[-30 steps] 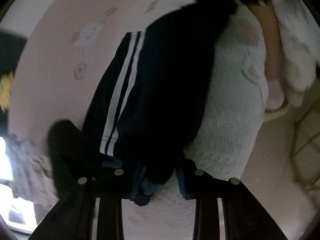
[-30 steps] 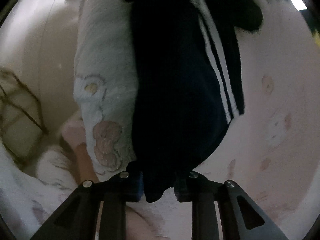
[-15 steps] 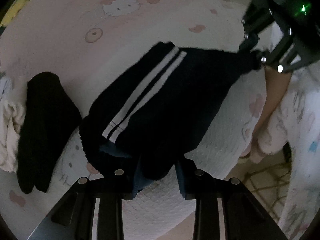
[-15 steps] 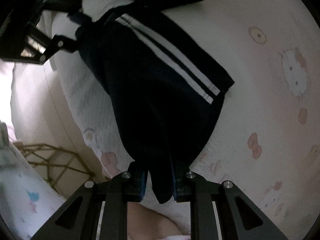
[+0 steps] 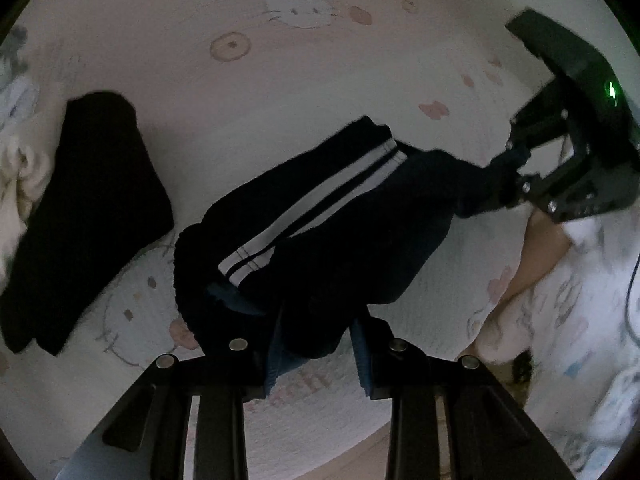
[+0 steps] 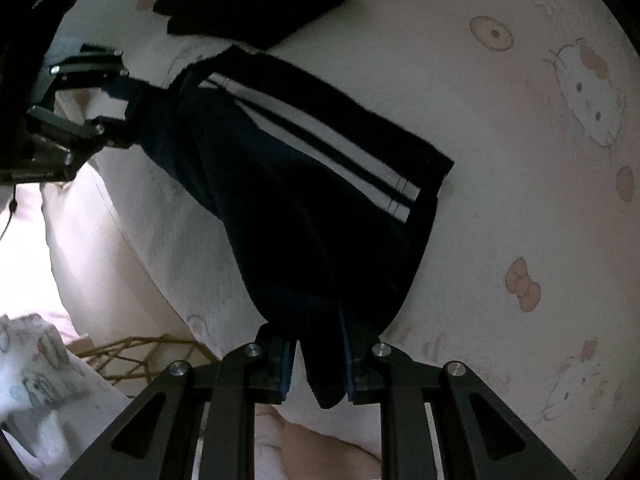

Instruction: Fold clothes

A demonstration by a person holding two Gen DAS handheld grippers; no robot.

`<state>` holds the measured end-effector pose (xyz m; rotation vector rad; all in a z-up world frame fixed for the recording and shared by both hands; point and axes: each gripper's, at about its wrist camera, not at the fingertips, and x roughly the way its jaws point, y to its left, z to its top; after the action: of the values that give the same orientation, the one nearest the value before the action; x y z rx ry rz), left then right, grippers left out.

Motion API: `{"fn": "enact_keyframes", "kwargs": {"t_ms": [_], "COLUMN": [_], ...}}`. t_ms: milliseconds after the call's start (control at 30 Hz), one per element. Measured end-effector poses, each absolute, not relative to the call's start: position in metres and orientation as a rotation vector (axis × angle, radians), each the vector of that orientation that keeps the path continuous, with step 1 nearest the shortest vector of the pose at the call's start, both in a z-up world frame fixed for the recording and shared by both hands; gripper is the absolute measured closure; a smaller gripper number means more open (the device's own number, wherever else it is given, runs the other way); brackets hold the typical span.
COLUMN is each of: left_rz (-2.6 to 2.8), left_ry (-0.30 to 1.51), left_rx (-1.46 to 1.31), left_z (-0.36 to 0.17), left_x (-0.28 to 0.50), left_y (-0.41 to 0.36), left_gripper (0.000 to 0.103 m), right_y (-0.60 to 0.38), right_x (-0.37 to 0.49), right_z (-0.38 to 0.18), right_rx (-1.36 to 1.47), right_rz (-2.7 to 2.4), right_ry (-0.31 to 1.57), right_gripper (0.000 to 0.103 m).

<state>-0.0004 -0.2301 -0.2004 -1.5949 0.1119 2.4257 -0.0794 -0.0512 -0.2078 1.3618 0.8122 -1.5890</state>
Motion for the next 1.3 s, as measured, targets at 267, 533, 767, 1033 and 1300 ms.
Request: {"fn": "enact_keyframes", "kwargs": {"t_ms": [267, 533, 767, 1033, 1300], "left_rz": [2.448, 2.482, 2.489, 2.467, 2.443], "left_ry": [-0.05, -0.101, -0.128, -0.291, -0.449], "left_rx": [-1.596, -1.62, -1.651, -1.684, -1.733], "left_z": [-0.197, -0.2, -0.208, -0.218, -0.232], "left_x": [-0.016, -0.032, -0.044, -0.048, -0.055], "left_y": [-0.249, -0.26, -0.268, -0.29, -0.309], "left_gripper": [0.076, 0.075, 0.075, 0.074, 0.07], "right_y": [-0.067, -0.086, -0.107, -0.12, -0.123], "right_x": [-0.057, -0.084, -0.101, -0.096, -0.12], "right_z": [-0.222, -0.243, -0.259, -0.264, -0.291], "right_rx": [1.399, 1.47, 1.528, 1.522, 1.615], "right_rz": [-1.634, -1.671, -1.67, -1.68, -1.736], "right_ry": [0.702, 0.583, 0.476, 0.521, 0.426], "right_gripper": [0.086, 0.086, 0.086, 0.086, 0.086]}}
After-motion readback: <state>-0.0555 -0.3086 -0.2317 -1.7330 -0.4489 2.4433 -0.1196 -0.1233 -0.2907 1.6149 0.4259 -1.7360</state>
